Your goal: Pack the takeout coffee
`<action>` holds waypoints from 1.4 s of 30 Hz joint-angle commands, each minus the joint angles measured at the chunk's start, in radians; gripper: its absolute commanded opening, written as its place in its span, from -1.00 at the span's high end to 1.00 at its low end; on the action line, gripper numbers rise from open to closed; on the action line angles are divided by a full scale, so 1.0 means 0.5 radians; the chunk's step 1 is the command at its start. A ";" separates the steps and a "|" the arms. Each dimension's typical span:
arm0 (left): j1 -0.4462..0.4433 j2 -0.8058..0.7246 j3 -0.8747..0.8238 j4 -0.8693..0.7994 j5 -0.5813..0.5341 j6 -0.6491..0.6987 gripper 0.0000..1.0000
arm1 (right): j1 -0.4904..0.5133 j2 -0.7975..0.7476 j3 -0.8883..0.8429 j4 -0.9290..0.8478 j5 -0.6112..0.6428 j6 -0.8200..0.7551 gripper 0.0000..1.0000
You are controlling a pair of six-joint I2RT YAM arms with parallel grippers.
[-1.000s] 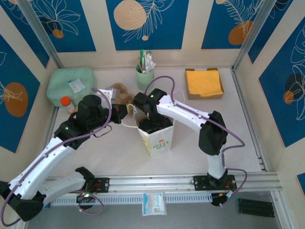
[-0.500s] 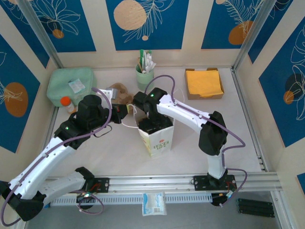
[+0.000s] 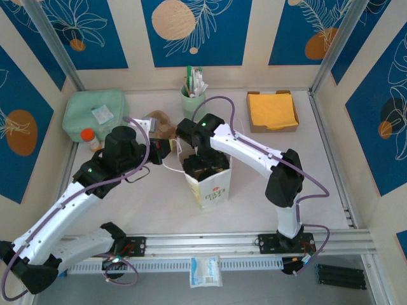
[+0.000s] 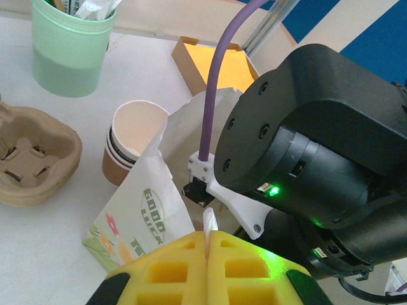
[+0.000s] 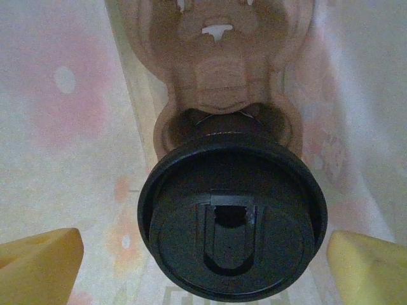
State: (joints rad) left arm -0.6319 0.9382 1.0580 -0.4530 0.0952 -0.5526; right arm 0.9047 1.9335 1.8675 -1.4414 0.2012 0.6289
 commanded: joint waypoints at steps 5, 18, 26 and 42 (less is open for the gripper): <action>0.014 -0.003 -0.010 0.004 0.000 -0.014 1.00 | 0.028 -0.096 0.166 -0.133 0.029 0.022 -0.98; 0.015 -0.002 -0.018 0.008 -0.003 -0.009 1.00 | 0.067 -0.115 0.399 -0.276 0.095 0.031 -0.98; 0.013 -0.003 -0.022 0.023 0.006 -0.017 1.00 | 0.077 -0.129 0.414 -0.288 0.106 0.037 -0.98; 0.016 0.003 -0.006 0.041 0.003 -0.012 0.89 | 0.178 -0.188 0.648 -0.485 0.149 0.086 -0.87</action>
State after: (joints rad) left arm -0.6319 0.9382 1.0554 -0.4526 0.0956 -0.5526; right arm 0.9813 1.8797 2.1704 -1.6135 0.2638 0.6441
